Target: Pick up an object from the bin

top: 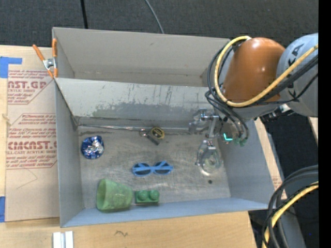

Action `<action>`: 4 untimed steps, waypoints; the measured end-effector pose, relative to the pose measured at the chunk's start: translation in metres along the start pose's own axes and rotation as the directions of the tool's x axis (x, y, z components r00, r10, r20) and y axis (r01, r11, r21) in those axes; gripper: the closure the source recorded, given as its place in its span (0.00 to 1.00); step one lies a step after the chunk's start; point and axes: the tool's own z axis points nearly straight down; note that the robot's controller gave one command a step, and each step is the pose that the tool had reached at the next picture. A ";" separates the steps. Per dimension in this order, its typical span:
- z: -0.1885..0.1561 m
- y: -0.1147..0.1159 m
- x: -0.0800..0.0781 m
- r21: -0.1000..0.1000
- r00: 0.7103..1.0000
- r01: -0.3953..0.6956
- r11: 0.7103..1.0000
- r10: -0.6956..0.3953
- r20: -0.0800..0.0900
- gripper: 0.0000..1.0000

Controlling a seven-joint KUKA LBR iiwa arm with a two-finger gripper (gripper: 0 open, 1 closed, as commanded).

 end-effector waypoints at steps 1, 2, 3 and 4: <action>0.134 0.025 0.014 0.000 0.990 0.141 0.990 -0.141 0.009 0.00; 0.133 0.070 0.005 0.002 0.998 0.067 0.998 -0.067 0.011 0.00; 0.132 0.070 0.005 0.001 0.998 0.067 0.998 -0.067 0.013 1.00; -0.020 0.095 -0.015 0.008 0.756 0.654 0.756 -0.654 0.011 1.00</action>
Offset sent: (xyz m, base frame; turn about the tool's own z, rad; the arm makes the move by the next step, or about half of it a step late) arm -0.0153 0.0241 -0.1315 -0.1410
